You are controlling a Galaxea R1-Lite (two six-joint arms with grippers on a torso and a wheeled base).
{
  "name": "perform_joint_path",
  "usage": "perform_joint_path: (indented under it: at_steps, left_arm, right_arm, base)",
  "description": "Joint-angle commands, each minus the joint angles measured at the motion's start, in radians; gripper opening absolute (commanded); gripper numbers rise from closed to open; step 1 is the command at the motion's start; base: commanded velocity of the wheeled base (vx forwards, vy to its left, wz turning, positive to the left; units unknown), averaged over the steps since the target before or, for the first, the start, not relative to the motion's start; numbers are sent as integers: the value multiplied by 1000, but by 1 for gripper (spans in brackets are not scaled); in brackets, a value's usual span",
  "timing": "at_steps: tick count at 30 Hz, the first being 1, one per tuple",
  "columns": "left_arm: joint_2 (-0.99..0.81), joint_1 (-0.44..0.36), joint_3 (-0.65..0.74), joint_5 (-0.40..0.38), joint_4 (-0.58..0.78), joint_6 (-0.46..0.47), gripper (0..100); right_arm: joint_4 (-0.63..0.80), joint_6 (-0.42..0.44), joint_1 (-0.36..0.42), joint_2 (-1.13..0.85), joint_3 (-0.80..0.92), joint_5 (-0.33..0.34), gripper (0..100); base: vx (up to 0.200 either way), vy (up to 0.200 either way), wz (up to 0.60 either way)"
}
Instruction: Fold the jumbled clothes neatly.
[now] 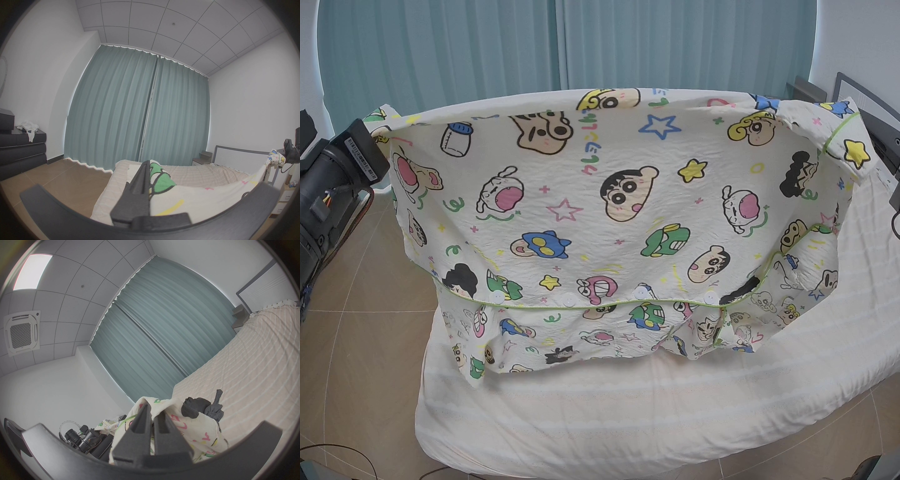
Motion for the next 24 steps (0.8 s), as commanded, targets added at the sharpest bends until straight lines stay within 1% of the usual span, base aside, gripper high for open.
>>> perform_joint_path:
  at_steps: [1, 7, 24]
  left_arm:
    - [5, -1, 2, -1, 0, 1, 0]
    - [3, -1, 8, -1, 3, 2, 0]
    - [0, -1, 6, -1, 1, 2, 0]
  right_arm:
    - [0, 0, 0, -1, 1, 0, 0]
    - [-3, 0, -10, -11, -21, 0, 0]
    - [0, 2, -31, -41, -9, 6, 0]
  base:
    - [0, -200, 0]
    - [0, -200, 0]
    - [0, -200, 0]
